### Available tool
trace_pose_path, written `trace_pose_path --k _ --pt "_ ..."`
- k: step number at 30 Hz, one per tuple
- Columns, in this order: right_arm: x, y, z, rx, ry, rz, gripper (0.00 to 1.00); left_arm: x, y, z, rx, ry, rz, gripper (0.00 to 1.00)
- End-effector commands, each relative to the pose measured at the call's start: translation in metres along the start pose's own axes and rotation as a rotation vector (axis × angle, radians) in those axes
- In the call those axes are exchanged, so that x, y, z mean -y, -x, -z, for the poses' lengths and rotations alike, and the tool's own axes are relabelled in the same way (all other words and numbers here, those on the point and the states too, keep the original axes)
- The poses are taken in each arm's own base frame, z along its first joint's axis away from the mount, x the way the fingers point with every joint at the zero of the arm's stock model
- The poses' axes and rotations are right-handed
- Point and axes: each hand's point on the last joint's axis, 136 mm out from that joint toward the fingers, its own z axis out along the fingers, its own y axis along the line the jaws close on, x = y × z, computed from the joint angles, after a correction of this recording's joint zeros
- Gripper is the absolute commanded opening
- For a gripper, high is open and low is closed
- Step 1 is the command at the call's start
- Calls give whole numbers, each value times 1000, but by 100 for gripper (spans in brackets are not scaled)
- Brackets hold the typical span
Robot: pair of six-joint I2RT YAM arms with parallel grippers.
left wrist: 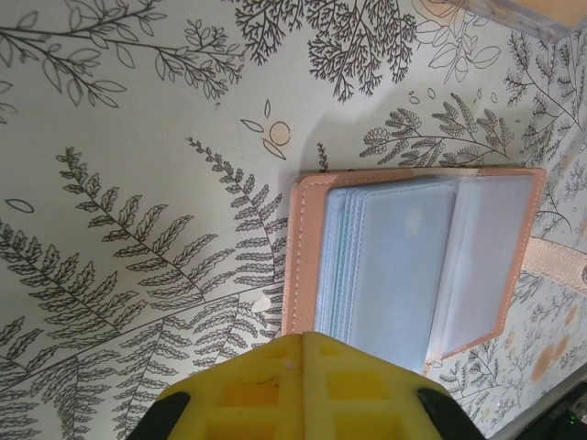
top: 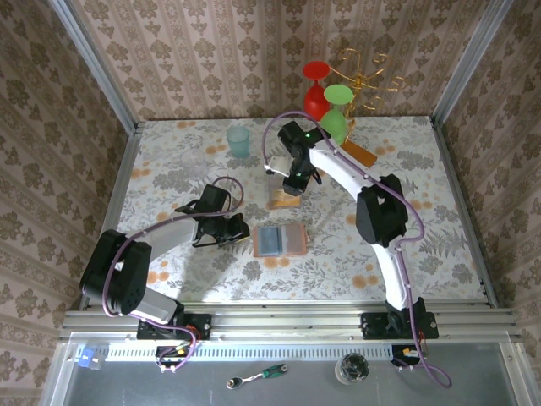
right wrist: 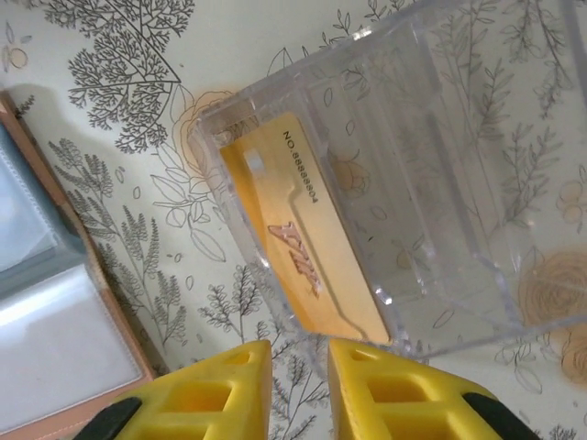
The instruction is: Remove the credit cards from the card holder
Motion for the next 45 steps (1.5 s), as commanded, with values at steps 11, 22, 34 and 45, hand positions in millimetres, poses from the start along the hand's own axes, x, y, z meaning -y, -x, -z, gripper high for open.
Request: trace_pose_path --k 11,22,34,45 --pt "-43 18 47 358 72 -609 31 20 -6 2 29 -57 -31 8" --pt "-102 10 26 367 271 -881 30 17 -20 -11 1 -14 -49 7" --pt "-126 7 12 327 305 -942 28 6 -27 -24 -24 3 -42 4" --pt "-137 0 1 281 360 -1015 31 4 -28 -26 -24 12 -42 0"
